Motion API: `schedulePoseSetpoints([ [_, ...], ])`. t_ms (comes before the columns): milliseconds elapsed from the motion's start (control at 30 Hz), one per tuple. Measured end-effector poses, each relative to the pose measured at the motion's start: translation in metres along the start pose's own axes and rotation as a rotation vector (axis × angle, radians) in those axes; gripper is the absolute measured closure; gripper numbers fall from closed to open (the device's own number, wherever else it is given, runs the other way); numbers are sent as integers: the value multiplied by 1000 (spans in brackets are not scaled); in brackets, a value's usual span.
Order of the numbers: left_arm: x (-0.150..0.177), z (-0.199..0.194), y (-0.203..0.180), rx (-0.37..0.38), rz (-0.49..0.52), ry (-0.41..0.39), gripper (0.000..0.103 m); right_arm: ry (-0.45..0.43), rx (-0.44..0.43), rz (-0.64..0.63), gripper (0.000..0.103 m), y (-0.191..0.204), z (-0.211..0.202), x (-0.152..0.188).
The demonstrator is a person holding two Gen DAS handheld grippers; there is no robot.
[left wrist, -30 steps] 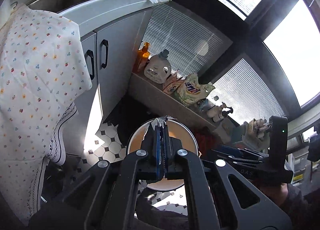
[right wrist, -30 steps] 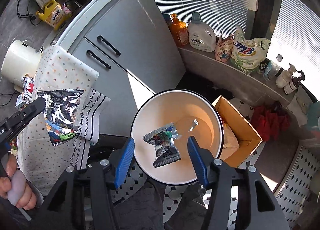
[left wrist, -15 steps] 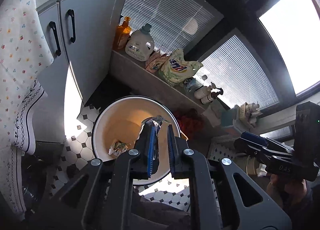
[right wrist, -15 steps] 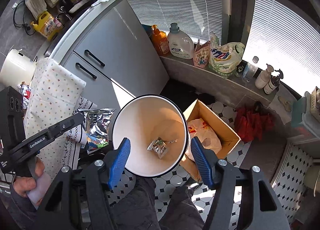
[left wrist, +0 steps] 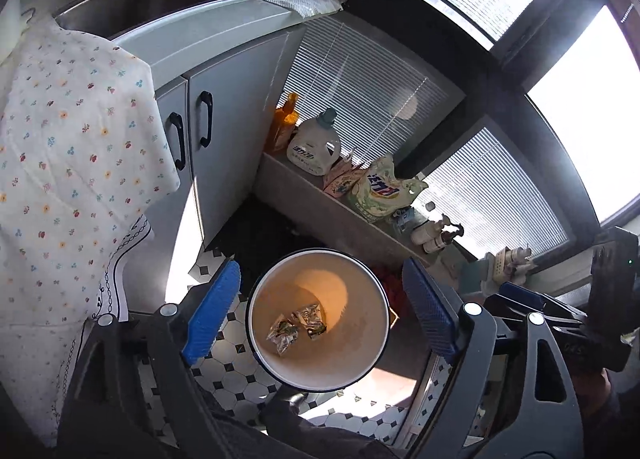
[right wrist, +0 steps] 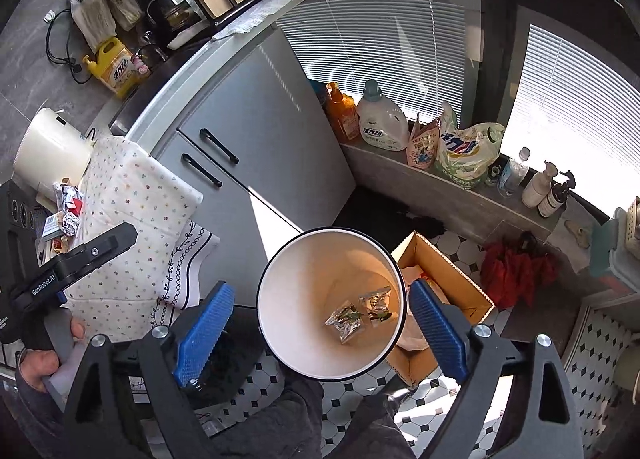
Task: Collect trash
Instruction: 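Open the right tool while the left tool opens, dropping wrappers into the bin, then move both open tools back up to the trash pile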
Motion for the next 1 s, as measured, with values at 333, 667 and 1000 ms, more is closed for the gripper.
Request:
schedulePoseSetpoints([
  [333,-31,-72,72,-76,-92,-143,7,-52,-65,-99,8,86,5,-44],
  [667,-53,-133,151,-141,-186,-267,7,-79,-126,-196,8,178,21,-80],
  [1000,-63,-179,227,-181,-252,-350,7,-87,-180,-285,8,265,40,-98],
])
Point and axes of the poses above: each gripper's, at about its wrist camera, not at the fingertips, and z roughly the way its jaws point, y to its left, x to its underside, the point moved 1 cm from there along z, roughly the way its jaws point, and after that the axes turned 9 degrees about -z, right-handed, at the moved point
